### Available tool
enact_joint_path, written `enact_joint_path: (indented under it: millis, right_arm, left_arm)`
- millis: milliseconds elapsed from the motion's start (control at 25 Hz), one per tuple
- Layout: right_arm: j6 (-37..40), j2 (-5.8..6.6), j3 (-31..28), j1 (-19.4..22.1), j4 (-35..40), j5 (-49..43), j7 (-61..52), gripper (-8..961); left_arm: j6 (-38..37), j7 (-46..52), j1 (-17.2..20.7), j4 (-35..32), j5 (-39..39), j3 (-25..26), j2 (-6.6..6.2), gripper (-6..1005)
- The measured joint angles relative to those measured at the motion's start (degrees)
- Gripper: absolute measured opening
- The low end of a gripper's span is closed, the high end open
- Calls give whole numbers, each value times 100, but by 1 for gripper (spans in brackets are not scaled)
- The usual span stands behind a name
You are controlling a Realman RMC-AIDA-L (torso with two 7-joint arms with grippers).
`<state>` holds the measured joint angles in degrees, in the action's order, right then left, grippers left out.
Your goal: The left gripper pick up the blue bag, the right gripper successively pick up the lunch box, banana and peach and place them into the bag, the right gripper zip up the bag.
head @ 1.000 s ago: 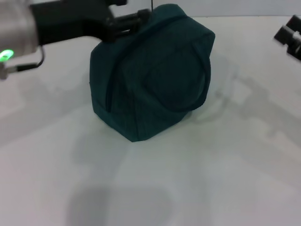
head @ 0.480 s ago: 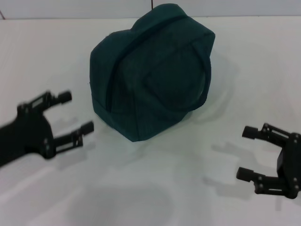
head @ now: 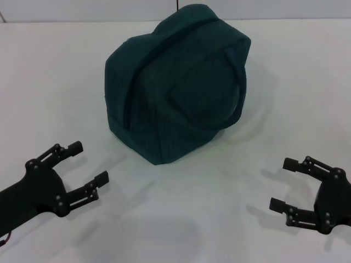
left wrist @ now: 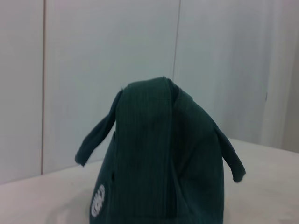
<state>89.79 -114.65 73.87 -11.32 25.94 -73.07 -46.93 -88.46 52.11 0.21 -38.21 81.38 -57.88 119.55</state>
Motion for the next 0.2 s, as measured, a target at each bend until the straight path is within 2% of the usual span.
enact_joint_path:
  millis: [200]
  right_arm:
    - [-87, -22, 37, -65, -28, -4, 75, 872]
  left_arm:
    - [-82, -29, -70, 34, -17, 61, 1, 868]
